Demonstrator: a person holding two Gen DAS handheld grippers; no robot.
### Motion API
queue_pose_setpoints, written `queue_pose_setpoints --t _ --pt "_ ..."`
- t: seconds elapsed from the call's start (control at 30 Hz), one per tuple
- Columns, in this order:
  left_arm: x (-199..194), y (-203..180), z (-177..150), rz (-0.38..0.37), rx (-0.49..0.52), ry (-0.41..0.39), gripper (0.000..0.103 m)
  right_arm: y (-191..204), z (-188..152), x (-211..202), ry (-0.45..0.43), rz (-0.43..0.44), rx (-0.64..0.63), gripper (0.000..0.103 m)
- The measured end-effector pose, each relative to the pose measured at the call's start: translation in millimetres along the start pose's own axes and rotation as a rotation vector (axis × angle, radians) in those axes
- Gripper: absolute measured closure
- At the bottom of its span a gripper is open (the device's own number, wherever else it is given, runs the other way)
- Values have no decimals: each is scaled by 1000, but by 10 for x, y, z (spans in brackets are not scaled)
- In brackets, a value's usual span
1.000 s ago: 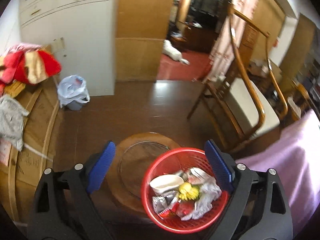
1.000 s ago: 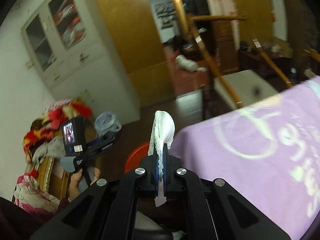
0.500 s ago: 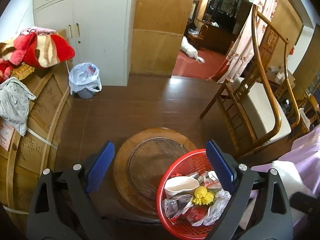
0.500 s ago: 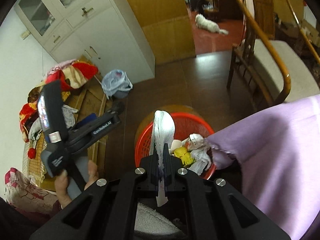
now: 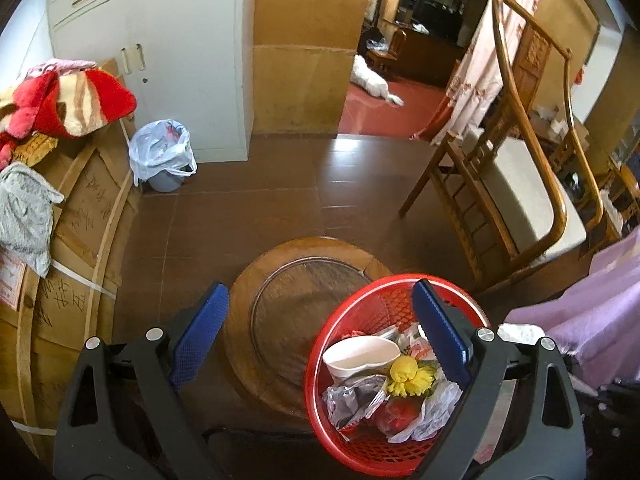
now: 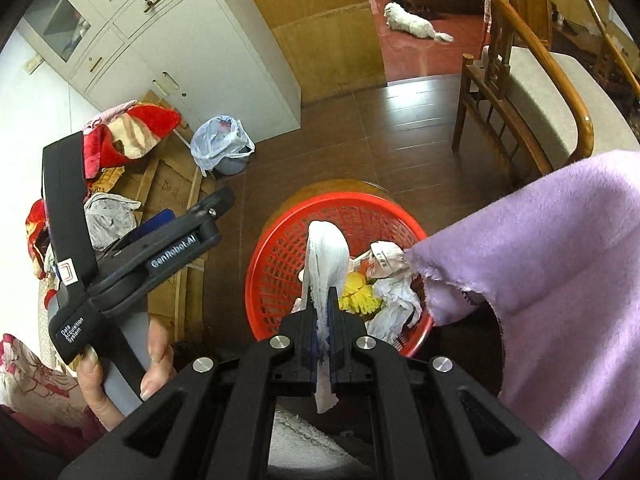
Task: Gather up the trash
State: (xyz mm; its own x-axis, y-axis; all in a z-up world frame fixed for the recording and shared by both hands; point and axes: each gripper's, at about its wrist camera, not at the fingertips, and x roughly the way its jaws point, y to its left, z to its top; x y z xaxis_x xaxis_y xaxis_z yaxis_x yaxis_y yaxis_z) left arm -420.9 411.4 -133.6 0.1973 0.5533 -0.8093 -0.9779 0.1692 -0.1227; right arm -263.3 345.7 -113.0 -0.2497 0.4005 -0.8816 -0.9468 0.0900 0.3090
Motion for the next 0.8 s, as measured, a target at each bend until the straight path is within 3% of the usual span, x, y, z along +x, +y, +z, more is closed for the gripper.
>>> queue_pose_setpoints --t 0.8 --pt "20 -243 -107 -3 87 10 13 6 -28 -22 -24 -79 -61 96"
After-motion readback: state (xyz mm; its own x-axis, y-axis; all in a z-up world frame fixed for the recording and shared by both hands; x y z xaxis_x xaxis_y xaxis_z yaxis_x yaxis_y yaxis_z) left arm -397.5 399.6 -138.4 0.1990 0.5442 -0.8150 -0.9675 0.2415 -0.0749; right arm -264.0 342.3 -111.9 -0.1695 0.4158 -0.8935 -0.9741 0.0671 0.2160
